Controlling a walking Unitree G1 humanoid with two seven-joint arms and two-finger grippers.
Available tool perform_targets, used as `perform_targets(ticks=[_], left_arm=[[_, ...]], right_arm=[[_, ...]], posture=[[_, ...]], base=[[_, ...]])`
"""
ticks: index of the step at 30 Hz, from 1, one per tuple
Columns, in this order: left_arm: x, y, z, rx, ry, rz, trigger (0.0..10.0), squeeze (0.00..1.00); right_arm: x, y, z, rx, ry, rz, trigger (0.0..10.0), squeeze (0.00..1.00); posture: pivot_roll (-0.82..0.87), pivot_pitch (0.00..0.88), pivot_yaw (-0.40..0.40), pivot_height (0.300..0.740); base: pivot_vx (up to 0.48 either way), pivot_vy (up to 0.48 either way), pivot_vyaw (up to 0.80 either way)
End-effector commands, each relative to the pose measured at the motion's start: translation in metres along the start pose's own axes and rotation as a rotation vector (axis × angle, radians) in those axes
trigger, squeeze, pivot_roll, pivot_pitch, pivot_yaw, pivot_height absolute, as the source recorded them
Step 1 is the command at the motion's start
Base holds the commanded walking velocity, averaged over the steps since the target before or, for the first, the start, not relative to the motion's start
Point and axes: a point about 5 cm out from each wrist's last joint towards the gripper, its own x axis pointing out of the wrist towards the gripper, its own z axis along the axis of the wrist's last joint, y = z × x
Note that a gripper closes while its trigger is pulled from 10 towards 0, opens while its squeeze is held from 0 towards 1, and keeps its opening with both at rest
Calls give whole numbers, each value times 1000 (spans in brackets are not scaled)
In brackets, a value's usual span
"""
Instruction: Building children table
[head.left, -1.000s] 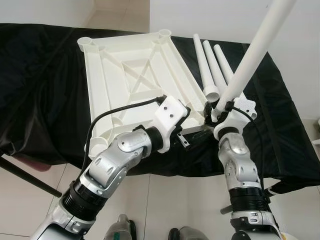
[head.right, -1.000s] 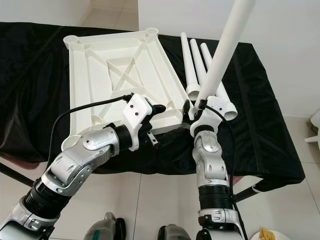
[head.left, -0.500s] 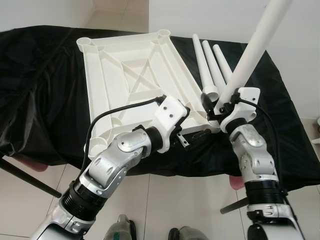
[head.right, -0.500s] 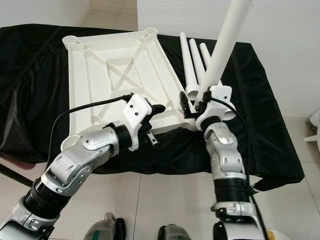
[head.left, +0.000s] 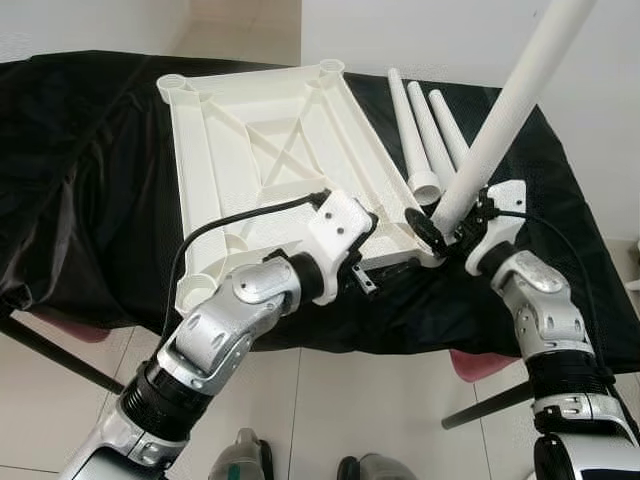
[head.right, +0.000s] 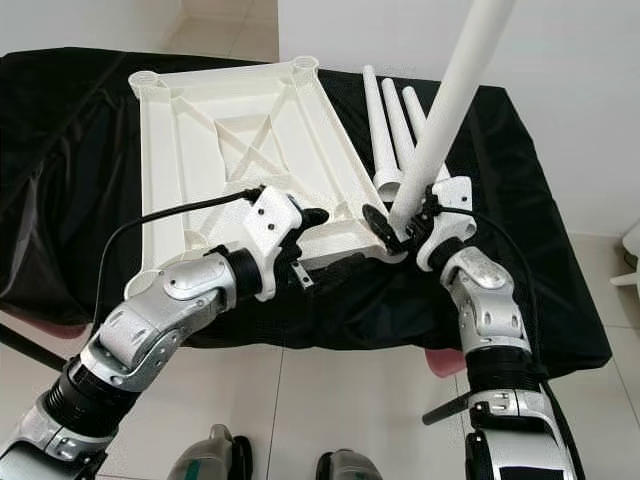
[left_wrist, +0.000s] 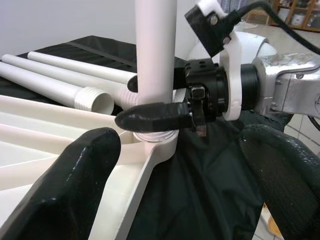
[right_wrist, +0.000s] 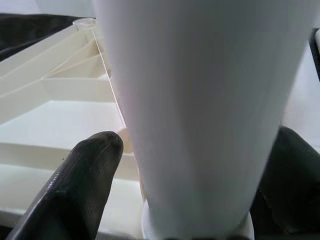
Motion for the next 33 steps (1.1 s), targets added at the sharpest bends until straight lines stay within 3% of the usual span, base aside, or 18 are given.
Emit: perform_targets(ticks=[1,2,4,5,17,18,28,33], left_arm=[[-2,-4,1,9,11,-74,10000,0],[-2,-4,1,9,11,-75,10000,0],[-2,-4,1,9,12,-75,10000,0],[-2,-4,1,9,12,-75,10000,0],[-2,-5,0,7,15,-79,10000,0],[-2,-5,0,7,15,-79,10000,0],[-1,-6,0,6,12,-79,10000,0],[-1,-6,0,7,12,-82,10000,0]], right_arm=[[-2,-4,-1,-19,8,-1,8627,0],[-2,-5,-2,-17,8,4,1569,0],[-2,-6,-3,-15,7,8,1569,0],[-3,-6,-3,-8,0,14,0,0],[-4,0,-4,26,-49,18,0,0],[-3,3,-5,34,-48,12,10000,0],[7,26,-3,91,-82,-81,10000,0],[10,29,-1,89,-88,-112,10000,0]], posture=[[13,88,8,740],[13,88,8,740],[13,88,8,740],[14,89,11,740],[14,91,9,740],[14,89,5,740],[14,80,-2,740],[14,75,-4,740]], base=[[0,0,0],[0,0,0],[0,0,0],[0,0,0],[0,0,0],[0,0,0],[0,0,0],[0,0,0]])
